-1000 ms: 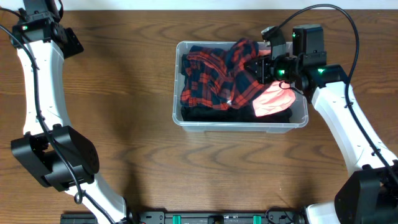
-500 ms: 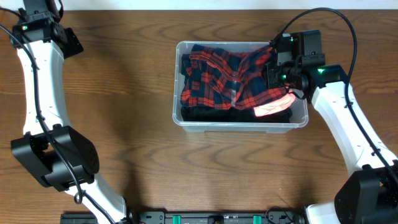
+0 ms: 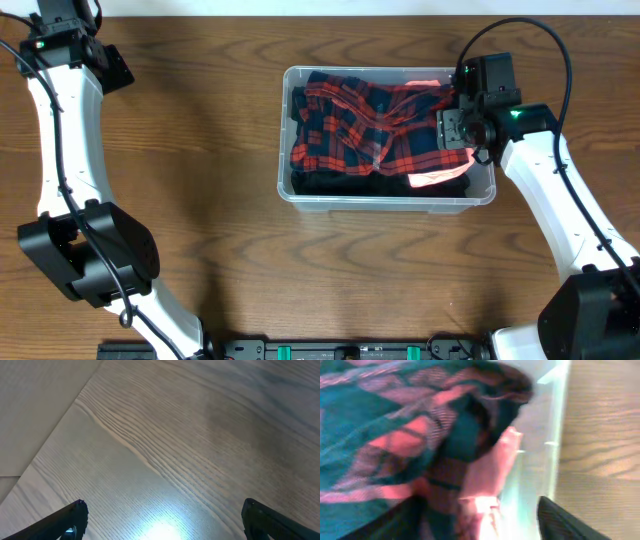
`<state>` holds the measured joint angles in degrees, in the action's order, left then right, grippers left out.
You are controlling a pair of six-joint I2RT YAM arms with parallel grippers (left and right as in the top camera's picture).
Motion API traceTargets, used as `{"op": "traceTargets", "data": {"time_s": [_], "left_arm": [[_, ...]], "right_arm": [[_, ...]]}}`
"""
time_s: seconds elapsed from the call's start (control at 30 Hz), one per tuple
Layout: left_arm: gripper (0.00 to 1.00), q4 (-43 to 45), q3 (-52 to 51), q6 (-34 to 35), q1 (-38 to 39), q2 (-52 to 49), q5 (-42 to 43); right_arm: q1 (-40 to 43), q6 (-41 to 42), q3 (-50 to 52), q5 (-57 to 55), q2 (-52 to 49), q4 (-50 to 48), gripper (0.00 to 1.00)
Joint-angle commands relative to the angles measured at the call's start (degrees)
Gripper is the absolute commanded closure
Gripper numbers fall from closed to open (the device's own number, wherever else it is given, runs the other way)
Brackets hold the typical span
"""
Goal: Pack container
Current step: 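Release the shirt and press it down along the container's right edge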
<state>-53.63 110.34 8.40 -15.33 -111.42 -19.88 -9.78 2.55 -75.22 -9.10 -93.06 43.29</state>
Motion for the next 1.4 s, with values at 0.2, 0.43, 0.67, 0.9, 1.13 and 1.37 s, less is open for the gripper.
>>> {"op": "traceTargets", "data": {"time_s": [0.2, 0.43, 0.67, 0.9, 1.13, 1.37], "left_arm": [[0.02, -0.15, 0.02, 0.07, -0.13, -0.28, -0.74], [0.02, -0.15, 0.02, 0.07, -0.13, -0.28, -0.74], [0.02, -0.15, 0.02, 0.07, -0.13, -0.28, -0.74], [0.02, -0.15, 0.02, 0.07, -0.13, -0.28, -0.74], [0.02, -0.15, 0.02, 0.07, -0.13, -0.28, -0.74], [0.02, -0.15, 0.02, 0.07, -0.13, -0.28, -0.74]], "right_arm": [[-0.24, -2.69, -2.82, -8.24, -0.07, -8.68, 0.28], [-2.05, -2.62, -5.57, 0.52, -0.07, -8.83, 0.5], [-3.04, -2.32, -5.55, 4.85, -0.35, -11.28, 0.99], [-3.04, -2.38, -5.55, 4.87, -4.66, -15.54, 0.99], [-3.06, -2.36, -5.55, 5.77, -13.44, -15.23, 0.99], [-3.06, -2.38, -5.55, 8.55, -18.75, -5.44, 0.99]]}}
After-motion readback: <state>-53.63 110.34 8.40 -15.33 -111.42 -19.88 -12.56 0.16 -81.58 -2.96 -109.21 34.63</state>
